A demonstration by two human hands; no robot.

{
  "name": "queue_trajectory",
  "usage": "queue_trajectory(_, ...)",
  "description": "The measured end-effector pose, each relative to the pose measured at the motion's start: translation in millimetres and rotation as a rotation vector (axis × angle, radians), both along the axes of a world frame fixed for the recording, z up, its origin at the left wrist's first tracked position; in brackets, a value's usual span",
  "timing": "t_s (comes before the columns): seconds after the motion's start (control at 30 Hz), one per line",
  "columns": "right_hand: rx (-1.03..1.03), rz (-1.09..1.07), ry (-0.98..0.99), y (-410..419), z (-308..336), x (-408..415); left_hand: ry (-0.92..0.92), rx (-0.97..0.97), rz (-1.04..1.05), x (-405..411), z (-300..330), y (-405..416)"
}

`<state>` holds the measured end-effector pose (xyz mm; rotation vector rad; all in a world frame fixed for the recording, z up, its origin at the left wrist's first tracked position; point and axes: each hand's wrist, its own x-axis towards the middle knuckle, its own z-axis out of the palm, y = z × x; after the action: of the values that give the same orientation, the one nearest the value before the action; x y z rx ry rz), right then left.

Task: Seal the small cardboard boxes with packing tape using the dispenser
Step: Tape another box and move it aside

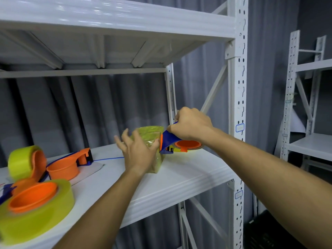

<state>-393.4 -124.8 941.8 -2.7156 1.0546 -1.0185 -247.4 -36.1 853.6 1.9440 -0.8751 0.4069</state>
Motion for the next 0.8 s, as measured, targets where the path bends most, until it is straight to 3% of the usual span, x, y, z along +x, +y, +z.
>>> queue_trajectory(0.13, 0.002, -0.002, -0.027, 0.1, -1.9, -2.4, 0.218, -0.047, -0.021, 2.4, -4.2, 1.0)
queue_trajectory(0.37, 0.004, -0.015, -0.026, 7.5, -4.4, -2.2, 0.219, 0.007, 0.06, 10.6, 2.8, 8.0)
queue_trajectory(0.8, 0.021, -0.101, -0.083, 35.4, -2.9, -2.8, 0.3, 0.125, -0.111, 27.7, 12.2, 35.2)
